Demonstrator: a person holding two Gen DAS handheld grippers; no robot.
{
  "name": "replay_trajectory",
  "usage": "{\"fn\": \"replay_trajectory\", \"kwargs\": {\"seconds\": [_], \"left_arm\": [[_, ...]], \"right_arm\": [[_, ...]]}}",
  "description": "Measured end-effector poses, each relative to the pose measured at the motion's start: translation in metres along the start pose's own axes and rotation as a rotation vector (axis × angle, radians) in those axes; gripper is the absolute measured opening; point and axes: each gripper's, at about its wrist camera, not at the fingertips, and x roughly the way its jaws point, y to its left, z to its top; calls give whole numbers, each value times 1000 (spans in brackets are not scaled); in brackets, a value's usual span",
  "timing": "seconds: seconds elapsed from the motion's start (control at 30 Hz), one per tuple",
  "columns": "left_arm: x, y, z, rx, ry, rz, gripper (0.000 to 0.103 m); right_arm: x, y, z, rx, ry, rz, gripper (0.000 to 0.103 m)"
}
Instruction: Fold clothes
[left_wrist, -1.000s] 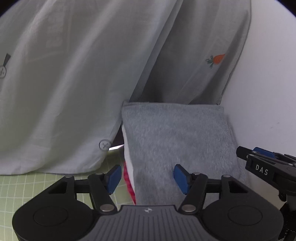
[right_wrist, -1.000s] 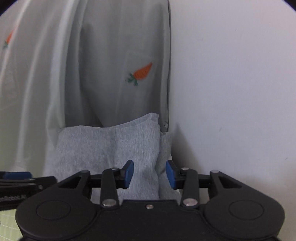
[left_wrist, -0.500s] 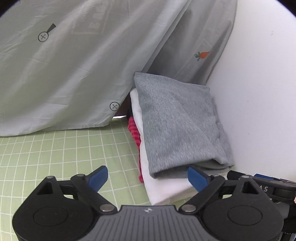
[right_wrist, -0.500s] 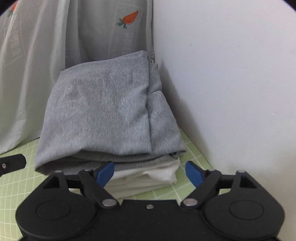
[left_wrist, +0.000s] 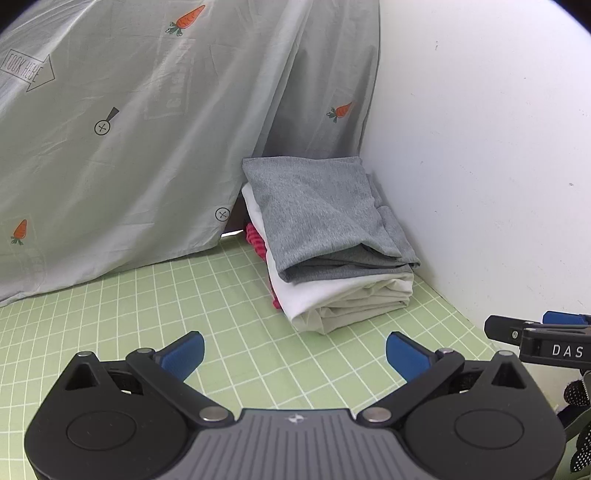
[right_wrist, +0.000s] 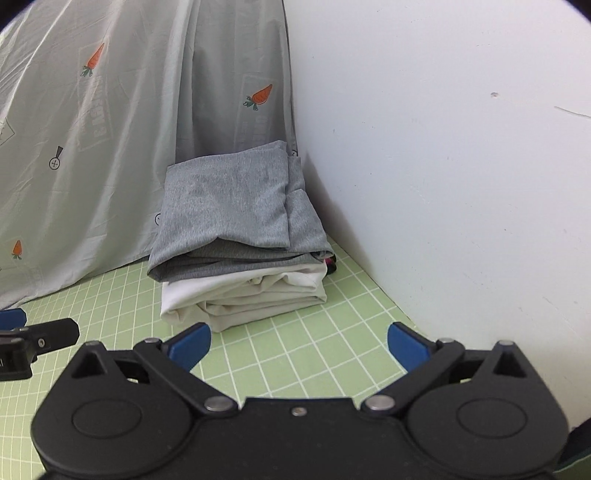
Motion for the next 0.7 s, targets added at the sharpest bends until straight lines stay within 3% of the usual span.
{"fn": "replay_trajectory", "kwargs": {"seconds": [0.37,0.7], "left_arm": [[-38,-16,-38,-20,26,23,103],[-55,-24,-48,-13,16,28,103]], "right_arm": [[-35,-12,-30,-50,26,17,103],[-52,-20,-39,-56,20,23,103]]}}
